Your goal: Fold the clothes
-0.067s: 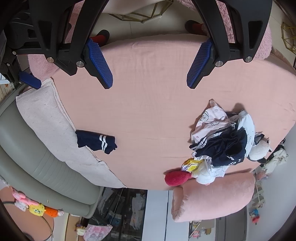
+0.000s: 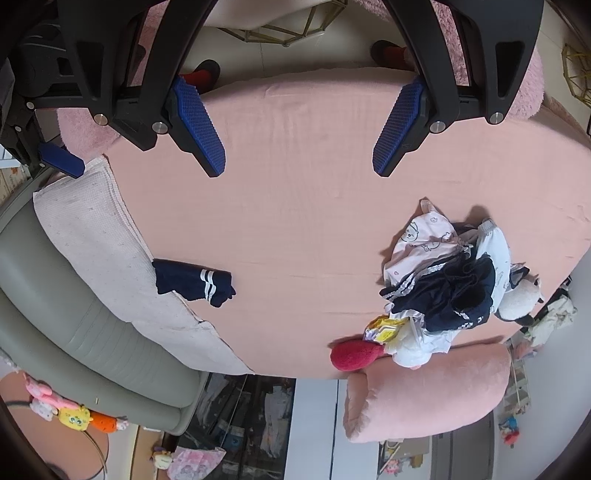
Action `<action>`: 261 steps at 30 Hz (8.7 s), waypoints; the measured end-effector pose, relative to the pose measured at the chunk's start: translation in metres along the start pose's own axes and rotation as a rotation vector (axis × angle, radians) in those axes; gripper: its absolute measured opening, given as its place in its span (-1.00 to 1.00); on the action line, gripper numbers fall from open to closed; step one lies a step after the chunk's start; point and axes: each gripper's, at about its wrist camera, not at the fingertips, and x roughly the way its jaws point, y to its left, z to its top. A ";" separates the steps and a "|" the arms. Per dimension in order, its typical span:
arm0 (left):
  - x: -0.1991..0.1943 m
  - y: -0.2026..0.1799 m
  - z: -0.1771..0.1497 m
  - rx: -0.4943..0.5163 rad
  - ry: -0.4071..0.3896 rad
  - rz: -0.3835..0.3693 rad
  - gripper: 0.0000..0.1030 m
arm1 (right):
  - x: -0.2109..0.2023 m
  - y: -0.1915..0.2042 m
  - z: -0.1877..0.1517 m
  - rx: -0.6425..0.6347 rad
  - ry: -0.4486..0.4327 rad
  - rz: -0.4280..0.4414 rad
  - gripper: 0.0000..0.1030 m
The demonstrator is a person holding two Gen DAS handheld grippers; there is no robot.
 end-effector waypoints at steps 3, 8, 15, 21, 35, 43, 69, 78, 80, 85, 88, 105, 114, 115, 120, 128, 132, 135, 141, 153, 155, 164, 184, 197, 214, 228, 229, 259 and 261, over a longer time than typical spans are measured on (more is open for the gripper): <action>0.001 0.001 -0.001 -0.004 0.002 0.001 0.64 | 0.002 -0.005 0.001 -0.004 -0.002 -0.002 0.99; 0.001 0.000 -0.002 -0.006 0.003 0.003 0.64 | 0.001 -0.001 0.000 -0.014 -0.014 -0.015 0.99; 0.000 0.004 0.001 -0.009 0.000 -0.005 0.64 | 0.002 0.004 0.003 -0.032 -0.012 -0.008 0.99; 0.001 0.038 0.024 -0.047 -0.070 -0.038 0.64 | 0.001 0.015 0.030 -0.072 -0.071 0.013 0.99; 0.084 0.223 0.088 -0.378 -0.138 0.155 0.64 | 0.062 0.134 0.150 -0.313 -0.202 0.057 0.99; 0.169 0.306 0.120 -0.469 -0.186 0.104 0.60 | 0.132 0.218 0.197 -0.379 -0.233 0.001 0.99; 0.179 0.409 0.113 -0.610 -0.274 0.212 -0.86 | 0.272 0.343 0.185 -0.550 0.032 0.171 -0.75; 0.199 0.374 0.123 -0.471 -0.192 -0.002 -0.81 | 0.258 0.276 0.185 -0.490 -0.023 0.030 -0.81; 0.206 0.363 0.125 -0.425 -0.174 0.039 -0.76 | 0.255 0.267 0.186 -0.479 -0.020 0.040 -0.81; 0.215 0.339 0.125 -0.271 -0.117 0.166 0.30 | 0.257 0.277 0.175 -0.529 0.022 0.094 -0.43; 0.219 0.330 0.122 -0.173 -0.108 0.351 0.26 | 0.274 0.290 0.166 -0.575 0.056 0.087 -0.17; 0.201 0.344 0.121 -0.391 -0.242 0.107 -0.35 | 0.278 0.216 0.154 -0.439 0.043 -0.110 -0.27; 0.215 0.229 0.122 0.027 -0.184 -0.026 -0.40 | 0.206 0.147 0.154 -0.332 -0.073 -0.182 -0.45; 0.220 0.216 0.121 0.050 -0.170 -0.042 -0.48 | 0.200 0.135 0.149 -0.314 -0.062 -0.188 -0.45; 0.240 0.151 0.106 0.148 -0.081 -0.135 -0.58 | 0.197 0.077 0.128 -0.237 -0.009 -0.220 -0.45; 0.249 0.060 0.030 0.149 0.152 -0.303 -0.59 | 0.173 -0.037 0.041 -0.075 0.098 -0.248 -0.45; 0.220 0.033 -0.007 0.052 0.191 -0.332 -0.59 | 0.163 -0.075 0.004 -0.009 0.139 -0.198 -0.44; 0.195 0.024 -0.029 -0.024 0.184 -0.313 -0.59 | 0.158 -0.085 -0.016 -0.001 0.142 -0.162 -0.39; 0.173 0.010 -0.048 0.067 0.140 -0.127 -0.45 | 0.176 -0.084 -0.039 0.010 0.151 -0.043 -0.39; 0.206 -0.048 -0.018 0.544 0.241 0.149 0.09 | 0.175 -0.102 -0.053 0.104 0.135 0.024 0.01; 0.208 -0.060 -0.014 0.606 0.229 0.137 0.09 | 0.180 -0.100 -0.054 0.103 0.164 0.077 0.02; 0.203 -0.045 0.017 0.355 0.291 0.003 -0.89 | 0.185 -0.098 -0.052 0.121 0.161 0.105 0.07; 0.145 0.053 -0.050 0.069 0.223 0.196 -0.17 | 0.180 -0.064 -0.052 0.007 0.143 0.125 0.14; 0.176 -0.026 -0.044 0.567 0.213 0.092 -0.59 | 0.187 -0.053 -0.051 -0.006 0.170 0.245 -0.56; 0.134 -0.002 -0.028 0.374 0.159 -0.024 -0.54 | 0.147 -0.043 -0.014 0.007 0.046 0.330 -0.56; 0.188 -0.110 -0.043 0.458 0.189 -0.177 -0.31 | 0.163 -0.081 -0.045 0.066 0.144 0.315 -0.67; 0.188 -0.111 -0.043 0.450 0.180 -0.168 -0.39 | 0.164 -0.079 -0.047 0.053 0.154 0.320 -0.66; 0.169 -0.044 -0.049 0.286 0.149 0.047 -0.71 | 0.164 -0.031 -0.053 -0.153 0.102 0.162 -0.67; 0.173 -0.047 -0.050 0.282 0.137 0.051 -0.41 | 0.169 -0.028 -0.055 -0.148 0.121 0.197 -0.29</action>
